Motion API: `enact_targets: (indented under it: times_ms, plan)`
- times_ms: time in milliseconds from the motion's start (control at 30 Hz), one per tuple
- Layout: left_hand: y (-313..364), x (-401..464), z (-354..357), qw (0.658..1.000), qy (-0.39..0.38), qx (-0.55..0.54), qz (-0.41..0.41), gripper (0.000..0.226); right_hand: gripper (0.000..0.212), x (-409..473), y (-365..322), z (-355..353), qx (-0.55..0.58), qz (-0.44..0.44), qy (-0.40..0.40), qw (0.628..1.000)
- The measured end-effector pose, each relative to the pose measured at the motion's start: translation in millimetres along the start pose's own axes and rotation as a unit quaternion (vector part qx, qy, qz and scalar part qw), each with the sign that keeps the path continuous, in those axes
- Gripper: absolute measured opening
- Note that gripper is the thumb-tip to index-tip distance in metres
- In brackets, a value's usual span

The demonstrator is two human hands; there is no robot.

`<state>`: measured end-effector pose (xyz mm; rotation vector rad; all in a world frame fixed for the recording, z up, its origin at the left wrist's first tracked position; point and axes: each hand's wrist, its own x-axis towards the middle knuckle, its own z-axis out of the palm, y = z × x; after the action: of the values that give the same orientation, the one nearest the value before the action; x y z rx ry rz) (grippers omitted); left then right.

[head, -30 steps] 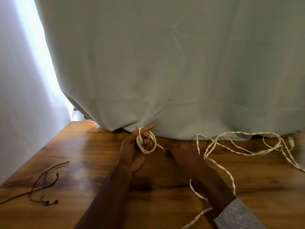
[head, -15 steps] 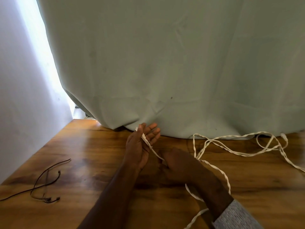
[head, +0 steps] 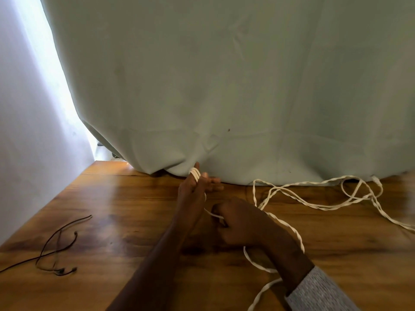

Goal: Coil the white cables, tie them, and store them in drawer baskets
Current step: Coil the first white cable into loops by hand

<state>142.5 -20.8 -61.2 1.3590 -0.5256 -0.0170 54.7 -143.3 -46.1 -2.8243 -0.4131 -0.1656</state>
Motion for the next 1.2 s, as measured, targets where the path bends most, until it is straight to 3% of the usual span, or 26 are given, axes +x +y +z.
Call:
enact_targets:
  times_ms: [167, 233, 333, 467, 633, 800, 900, 1200]
  plan:
    - [-7, -6, 0, 0.989, -0.015, 0.141, 0.051, 0.017, 0.036, -1, -2, -4, 0.015, -0.021, 0.079, 0.997]
    - [-14, -5, -2, 0.984, -0.030, 0.167, 0.044, 0.021, 0.025, -4, -2, -10, 0.009, -0.024, 0.102, 0.994]
    - [-20, 0, -8, 0.975, -0.067, 0.209, 0.045, 0.046, 0.023, -9, 5, -17, -0.025, -0.003, 0.159, 0.987]
    - [-8, -3, -5, 0.968, -0.147, 0.201, 0.037, 0.042, 0.014, -9, 19, -17, -0.022, 0.003, 0.198, 0.980]
    - [4, -8, -2, 0.970, -0.182, 0.119, -0.112, 0.056, 0.015, -9, 27, -14, 0.011, 0.003, 0.220, 0.975]
    - [8, -6, -7, 0.943, -0.259, -0.013, -0.209, 0.071, 0.039, -14, 30, -11, 0.042, 0.035, 0.252, 0.966]
    - [6, -4, -8, 0.910, -0.334, -0.111, -0.220, 0.069, 0.035, -15, 31, -10, 0.058, 0.033, 0.271, 0.960]
    - [16, -1, -21, 0.820, -0.426, -0.318, -0.213, 0.055, 0.035, -17, 36, -12, 0.062, 0.093, 0.268, 0.957]
